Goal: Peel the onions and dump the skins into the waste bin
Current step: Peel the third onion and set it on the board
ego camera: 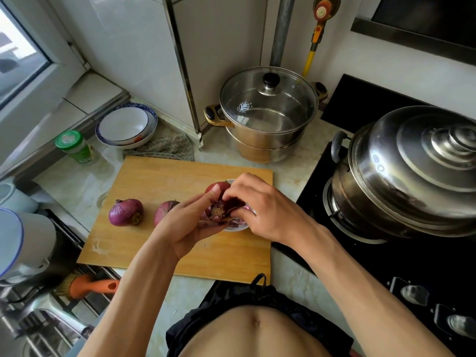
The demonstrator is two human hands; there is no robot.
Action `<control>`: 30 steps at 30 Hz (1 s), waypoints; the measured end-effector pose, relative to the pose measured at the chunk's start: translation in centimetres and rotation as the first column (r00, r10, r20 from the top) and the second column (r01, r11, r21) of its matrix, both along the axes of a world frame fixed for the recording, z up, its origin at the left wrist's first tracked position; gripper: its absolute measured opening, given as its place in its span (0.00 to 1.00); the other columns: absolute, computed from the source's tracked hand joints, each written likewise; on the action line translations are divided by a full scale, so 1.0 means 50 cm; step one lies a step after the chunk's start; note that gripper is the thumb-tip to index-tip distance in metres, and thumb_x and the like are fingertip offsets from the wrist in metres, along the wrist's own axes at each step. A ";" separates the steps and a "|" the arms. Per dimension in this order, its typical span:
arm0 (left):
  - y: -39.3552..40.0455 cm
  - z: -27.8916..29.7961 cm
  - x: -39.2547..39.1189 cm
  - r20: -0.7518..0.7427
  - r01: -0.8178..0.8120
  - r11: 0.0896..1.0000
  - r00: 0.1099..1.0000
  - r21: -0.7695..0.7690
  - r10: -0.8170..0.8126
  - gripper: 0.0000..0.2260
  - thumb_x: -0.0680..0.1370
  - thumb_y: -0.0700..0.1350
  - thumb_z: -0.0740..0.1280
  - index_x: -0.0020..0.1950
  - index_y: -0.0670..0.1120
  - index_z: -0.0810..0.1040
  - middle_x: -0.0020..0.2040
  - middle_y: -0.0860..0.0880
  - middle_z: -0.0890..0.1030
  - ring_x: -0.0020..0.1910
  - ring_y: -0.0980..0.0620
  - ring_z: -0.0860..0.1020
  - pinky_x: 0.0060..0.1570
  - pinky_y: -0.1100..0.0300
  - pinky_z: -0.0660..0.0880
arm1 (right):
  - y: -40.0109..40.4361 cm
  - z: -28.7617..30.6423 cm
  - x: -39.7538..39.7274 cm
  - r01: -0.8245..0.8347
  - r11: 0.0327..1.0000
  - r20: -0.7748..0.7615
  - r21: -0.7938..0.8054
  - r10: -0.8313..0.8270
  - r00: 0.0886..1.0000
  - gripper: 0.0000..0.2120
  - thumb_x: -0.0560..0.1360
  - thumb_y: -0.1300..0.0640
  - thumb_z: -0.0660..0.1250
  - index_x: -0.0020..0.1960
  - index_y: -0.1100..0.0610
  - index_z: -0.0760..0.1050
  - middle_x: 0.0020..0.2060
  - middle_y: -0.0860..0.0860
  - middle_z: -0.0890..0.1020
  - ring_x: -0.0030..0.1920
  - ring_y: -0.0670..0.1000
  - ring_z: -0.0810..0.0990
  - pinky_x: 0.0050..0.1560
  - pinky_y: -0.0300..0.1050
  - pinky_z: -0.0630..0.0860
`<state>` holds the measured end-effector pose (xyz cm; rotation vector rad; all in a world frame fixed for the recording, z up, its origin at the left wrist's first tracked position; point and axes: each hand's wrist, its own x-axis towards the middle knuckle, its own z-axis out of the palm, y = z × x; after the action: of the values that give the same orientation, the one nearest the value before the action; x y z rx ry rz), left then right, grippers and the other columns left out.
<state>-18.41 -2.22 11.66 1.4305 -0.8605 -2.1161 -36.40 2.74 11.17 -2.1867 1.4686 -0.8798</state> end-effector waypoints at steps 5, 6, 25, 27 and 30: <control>0.005 -0.010 0.001 0.007 0.015 1.000 1.000 0.004 -0.016 0.24 0.69 0.55 0.74 0.60 0.43 0.84 0.53 0.37 0.86 0.45 0.43 0.86 0.45 0.55 0.85 | 0.000 -0.006 -0.003 0.004 1.000 0.003 0.026 -0.004 1.000 0.09 0.71 0.68 0.73 0.50 0.62 0.78 0.48 0.54 0.78 0.50 0.48 0.74 0.52 0.33 0.69; 0.006 -0.010 0.000 0.010 0.013 1.000 1.000 0.003 -0.013 0.24 0.69 0.55 0.74 0.60 0.43 0.84 0.53 0.37 0.86 0.45 0.44 0.87 0.44 0.56 0.85 | 0.001 -0.009 -0.003 0.005 1.000 0.009 0.026 -0.006 1.000 0.09 0.70 0.69 0.72 0.49 0.63 0.78 0.47 0.54 0.79 0.50 0.45 0.72 0.51 0.31 0.68; 0.005 -0.038 0.020 -0.298 -0.273 0.958 0.910 0.091 0.288 0.22 0.76 0.48 0.70 0.64 0.35 0.77 0.53 0.38 0.86 0.57 0.42 0.85 0.55 0.53 0.83 | 0.033 -0.085 0.011 0.296 0.953 0.288 0.057 -0.300 0.909 0.05 0.71 0.67 0.74 0.44 0.60 0.81 0.42 0.48 0.81 0.43 0.46 0.80 0.43 0.41 0.77; 0.005 -0.040 0.025 -0.324 -0.263 0.961 0.905 0.087 0.276 0.20 0.77 0.47 0.68 0.64 0.36 0.77 0.55 0.37 0.85 0.57 0.42 0.85 0.57 0.52 0.82 | 0.029 -0.097 0.008 0.327 0.938 0.280 0.115 -0.346 0.895 0.06 0.71 0.68 0.74 0.45 0.59 0.82 0.42 0.47 0.80 0.43 0.40 0.78 0.42 0.36 0.76; 0.001 -0.041 0.025 -0.347 -0.245 0.967 0.902 0.073 0.255 0.19 0.78 0.45 0.66 0.64 0.35 0.77 0.59 0.34 0.84 0.58 0.42 0.84 0.60 0.51 0.81 | 0.015 -0.117 0.003 0.350 0.915 0.228 0.201 -0.392 0.891 0.05 0.73 0.66 0.73 0.47 0.59 0.83 0.43 0.47 0.80 0.41 0.40 0.76 0.42 0.31 0.74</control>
<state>-17.14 -2.15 9.60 1.0554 -0.4807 -2.0997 -36.26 3.50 5.31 -1.6259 1.7808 -1.0897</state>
